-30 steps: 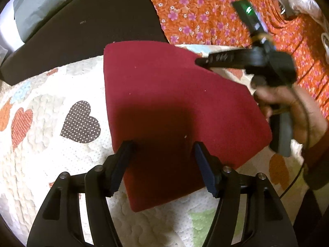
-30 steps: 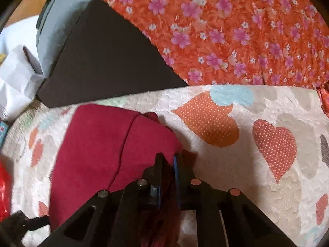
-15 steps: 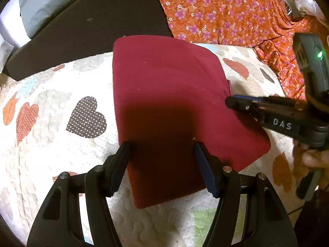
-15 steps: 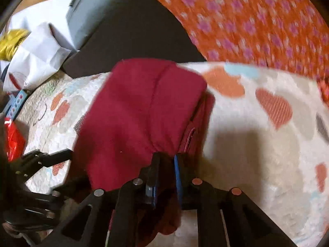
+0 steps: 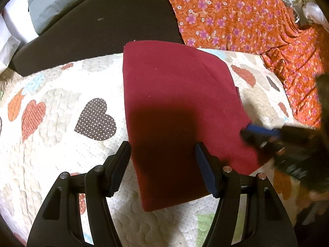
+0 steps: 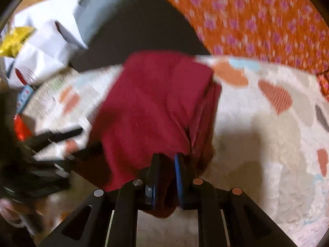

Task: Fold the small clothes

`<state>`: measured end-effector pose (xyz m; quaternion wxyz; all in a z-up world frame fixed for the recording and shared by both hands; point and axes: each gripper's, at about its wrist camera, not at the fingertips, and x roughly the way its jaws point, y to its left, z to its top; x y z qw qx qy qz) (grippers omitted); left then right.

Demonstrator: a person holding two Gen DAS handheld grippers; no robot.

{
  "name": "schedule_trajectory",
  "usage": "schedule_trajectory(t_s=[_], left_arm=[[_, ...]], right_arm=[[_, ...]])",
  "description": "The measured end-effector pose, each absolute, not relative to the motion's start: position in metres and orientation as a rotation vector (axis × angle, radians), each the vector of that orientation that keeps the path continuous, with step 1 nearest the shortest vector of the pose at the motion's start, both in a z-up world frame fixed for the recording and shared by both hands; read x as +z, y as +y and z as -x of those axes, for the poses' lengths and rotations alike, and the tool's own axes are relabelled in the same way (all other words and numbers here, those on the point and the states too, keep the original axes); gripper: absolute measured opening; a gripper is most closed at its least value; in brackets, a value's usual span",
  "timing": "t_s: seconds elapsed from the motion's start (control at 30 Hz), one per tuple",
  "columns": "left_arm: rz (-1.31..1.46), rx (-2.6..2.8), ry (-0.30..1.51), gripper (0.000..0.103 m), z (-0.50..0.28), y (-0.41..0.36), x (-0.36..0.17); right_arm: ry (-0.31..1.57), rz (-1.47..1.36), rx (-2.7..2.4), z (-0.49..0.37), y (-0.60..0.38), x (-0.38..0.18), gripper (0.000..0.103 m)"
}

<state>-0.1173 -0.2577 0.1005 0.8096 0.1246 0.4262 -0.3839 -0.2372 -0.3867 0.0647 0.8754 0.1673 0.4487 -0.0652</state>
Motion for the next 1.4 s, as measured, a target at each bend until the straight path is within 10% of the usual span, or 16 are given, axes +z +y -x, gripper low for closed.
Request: schedule_trajectory(t_s=[0.1, 0.23, 0.67, 0.83, 1.4], left_arm=[[-0.181, -0.852, 0.947, 0.066, 0.105, -0.252, 0.108], [-0.035, -0.868, 0.996, 0.073, 0.076, -0.243, 0.115], [0.158, -0.889, 1.169, 0.083, 0.022, -0.271, 0.056], [0.061, -0.908, 1.099, 0.059, 0.042, -0.270, 0.078], [-0.036, -0.772, 1.066, 0.058, 0.154, -0.154, 0.109]], right_arm=[[0.849, -0.416, -0.126, 0.248, -0.400, 0.081, 0.023], [0.721, -0.511, -0.204, 0.252, -0.433, 0.093, 0.068], [0.722, -0.818, -0.032, 0.187, -0.469, 0.022, 0.060], [0.711, -0.748, -0.029, 0.202, -0.455, 0.057, 0.040], [0.782, -0.726, -0.067, 0.279, -0.374, 0.074, 0.043]])
